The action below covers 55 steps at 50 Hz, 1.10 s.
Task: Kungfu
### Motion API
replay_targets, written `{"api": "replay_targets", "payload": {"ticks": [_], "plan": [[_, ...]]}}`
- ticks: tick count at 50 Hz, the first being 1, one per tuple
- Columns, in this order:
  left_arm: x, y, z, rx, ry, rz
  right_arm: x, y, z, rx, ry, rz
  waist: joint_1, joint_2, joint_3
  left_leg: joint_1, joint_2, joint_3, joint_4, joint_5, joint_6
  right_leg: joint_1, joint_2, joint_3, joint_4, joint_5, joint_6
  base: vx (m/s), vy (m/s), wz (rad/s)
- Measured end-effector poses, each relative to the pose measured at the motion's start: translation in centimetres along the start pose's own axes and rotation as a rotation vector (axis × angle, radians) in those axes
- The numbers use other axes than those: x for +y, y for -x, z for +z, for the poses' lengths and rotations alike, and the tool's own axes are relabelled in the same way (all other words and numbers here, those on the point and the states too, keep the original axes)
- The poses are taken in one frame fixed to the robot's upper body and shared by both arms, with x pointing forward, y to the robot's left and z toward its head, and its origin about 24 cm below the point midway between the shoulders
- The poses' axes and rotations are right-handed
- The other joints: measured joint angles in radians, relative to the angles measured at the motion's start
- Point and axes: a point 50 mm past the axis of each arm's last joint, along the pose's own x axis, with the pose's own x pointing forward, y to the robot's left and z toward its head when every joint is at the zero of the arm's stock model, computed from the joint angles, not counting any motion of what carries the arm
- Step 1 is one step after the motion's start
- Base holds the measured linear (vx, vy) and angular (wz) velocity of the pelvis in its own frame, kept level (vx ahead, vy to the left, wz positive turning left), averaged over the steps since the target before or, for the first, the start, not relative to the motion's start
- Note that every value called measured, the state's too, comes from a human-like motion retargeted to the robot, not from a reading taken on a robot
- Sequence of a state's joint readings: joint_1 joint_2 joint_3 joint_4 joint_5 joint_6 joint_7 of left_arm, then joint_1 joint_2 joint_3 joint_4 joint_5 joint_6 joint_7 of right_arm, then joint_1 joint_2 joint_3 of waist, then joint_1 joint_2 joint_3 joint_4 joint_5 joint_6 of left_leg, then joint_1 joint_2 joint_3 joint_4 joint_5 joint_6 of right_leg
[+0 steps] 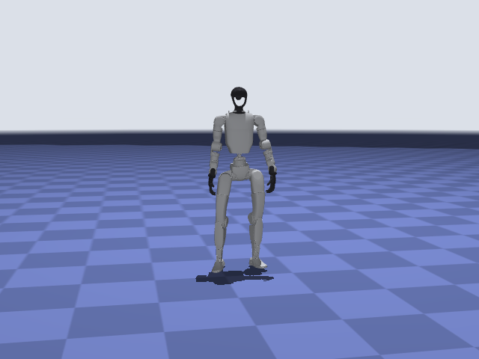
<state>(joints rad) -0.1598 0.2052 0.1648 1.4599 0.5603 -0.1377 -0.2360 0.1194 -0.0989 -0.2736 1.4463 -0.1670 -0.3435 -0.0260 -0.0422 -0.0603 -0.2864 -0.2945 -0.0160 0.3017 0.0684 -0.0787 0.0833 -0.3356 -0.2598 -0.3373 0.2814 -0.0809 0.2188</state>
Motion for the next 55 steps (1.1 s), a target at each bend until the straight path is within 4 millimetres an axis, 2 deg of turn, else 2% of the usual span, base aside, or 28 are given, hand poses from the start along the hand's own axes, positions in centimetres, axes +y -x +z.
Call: {"api": "replay_targets", "payload": {"ticks": [3,6,8,12,16,20,23,26,30,33,35,39,43,48,51,55], "plan": [[-0.3,0.0,0.1,-0.033,0.018,-0.019,0.0,0.2,-0.4,0.012,-0.028,-0.016,-0.021,0.002,0.003,0.016,-0.003,-0.037,0.0,-0.01,-0.012,-0.011,-0.028,0.047,-0.136,0.048,-0.051,0.18,-0.32,0.72],[-0.7,0.1,-0.8,-0.026,0.042,-0.02,0.3,0.2,-0.8,0.04,-0.017,0.009,-0.031,-0.003,0.015,0.022,0.008,-0.07,0.01,-0.015,-0.037,-0.032,-0.03,0.09,-0.212,0.14,0.025,0.08,-0.38,0.57],[-0.9,0.2,-1.9,0.005,0.071,-0.008,0.6,0.1,-0.6,0.053,0.02,0.043,-0.017,-0.015,0.038,0.04,0.009,-0.06,0.012,-0.02,-0.046,-0.034,-0.029,0.133,-0.195,0.194,0.043,0.01,-0.4,-0.08],[-1.5,0.8,-5.2,0.122,0.142,0.021,1.0,-0.1,0.0,0.03,0.114,0.072,0.008,0.0,0.086,0.077,0.05,-0.053,0.015,-0.017,-0.075,-0.007,0.0,0.092,-0.143,0.106,-0.074,-0.01,-0.4,-0.08],[-3.2,1.8,-8.8,0.304,0.186,-0.022,0.9,0.3,-0.9,0.037,0.093,0.062,0.019,0.005,0.032,-0.017,0.075,-0.108,0.068,0.009,-0.099,-0.016,0.014,0.032,-0.154,0.055,-0.108,0.07,-0.49,1.01],[-5.2,2.0,-9.7,0.315,0.341,-0.038,-0.4,0.4,-1.2,0.053,0.074,0.082,0.04,0.014,0.034,-0.082,0.101,-0.108,0.096,0.059,-0.135,0.018,0.028,-0.079,-0.213,0.041,-0.127,-0.14,-0.3,1.07],[-6.3,2.0,-10.0,0.303,0.481,-0.035,-1.8,0.1,-1.1,0.126,0.112,0.08,0.05,0.026,0.043,-0.077,0.136,0.005,0.071,0.076,-0.185,0.007,0.034,-0.088,-0.214,0.031,-0.135,-0.14,-0.22,0.6],[-7.6,2.1,-10.3,0.306,0.569,-0.017,-3.4,0.0,-0.9,0.217,0.158,0.093,0.075,0.038,0.052,-0.055,0.127,0.004,0.047,0.085,-0.193,-0.009,0.038,-0.099,-0.194,0.021,-0.147,-0.1,-0.04,-0.04],[-8.0,2.3,-10.9,0.336,0.571,-0.004,-5.3,-0.3,0.5,0.263,0.213,0.096,0.058,0.067,0.065,-0.017,0.13,-0.019,0.054,0.076,-0.212,-0.009,0.047,-0.099,-0.173,0.01,-0.151,-0.05,0.04,0.05],[-7.6,2.5,-11.2,0.362,0.484,0.018,-5.6,-0.6,1.4,0.206,0.219,0.058,0.036,0.068,0.055,0.006,0.14,0.005,0.058,0.064,-0.215,-0.004,0.045,-0.108,-0.172,0.01,-0.148,0.02,0.04,0.17],[-6.9,2.4,-11.1,0.364,0.406,0.037,-5.6,-0.7,2.1,0.143,0.204,0.029,0.022,0.065,0.048,0.011,0.139,-0.004,0.063,0.049,-0.21,-0.002,0.042,-0.115,-0.174,0.013,-0.145,0.03,0.09,0.25],[-5.5,1.8,-9.5,0.311,0.251,0.048,-5.1,-1.0,3.4,0.055,0.134,0.01,0.01,0.058,0.055,0.015,0.127,-0.006,0.068,0.005,-0.182,0.003,0.031,-0.119,-0.176,0.028,-0.134,0.01,0.16,0.03],[-4.6,0.8,-6.8,0.221,0.145,0.027,-4.4,-1.2,3.8,0.043,0.065,0.053,0.005,0.045,0.07,0.011,0.096,-0.002,0.082,-0.037,-0.121,0.001,-0.001,-0.116,-0.171,0.055,-0.113,-0.03,0.39,-0.11],[-3.4,-0.1,-2.9,0.079,0.071,0.014,-3.5,-1.3,4.4,0.002,0.069,0.1,-0.002,0.031,0.121,0.046,0.058,0.0,0.057,-0.059,-0.094,0.006,-0.039,-0.098,-0.17,0.104,-0.076,-0.1,0.4,-0.23],[-2.8,-0.2,-1.8,0.04,0.035,-0.013,-3.0,-1.2,3.9,-0.01,0.113,0.106,-0.026,0.035,0.123,0.052,0.043,0.003,0.038,-0.054,-0.076,0.007,-0.04,-0.053,-0.169,0.09,-0.063,-0.01,0.4,0.08],[-1.8,0.1,-1.9,0.069,-0.004,-0.087,-1.5,-0.8,2.1,0.011,0.145,0.095,-0.076,0.052,0.083,0.021,0.031,-0.021,0.015,-0.032,-0.054,-0.012,-0.007,0.035,-0.133,0.004,-0.05,0.04,0.23,0.44]]}}
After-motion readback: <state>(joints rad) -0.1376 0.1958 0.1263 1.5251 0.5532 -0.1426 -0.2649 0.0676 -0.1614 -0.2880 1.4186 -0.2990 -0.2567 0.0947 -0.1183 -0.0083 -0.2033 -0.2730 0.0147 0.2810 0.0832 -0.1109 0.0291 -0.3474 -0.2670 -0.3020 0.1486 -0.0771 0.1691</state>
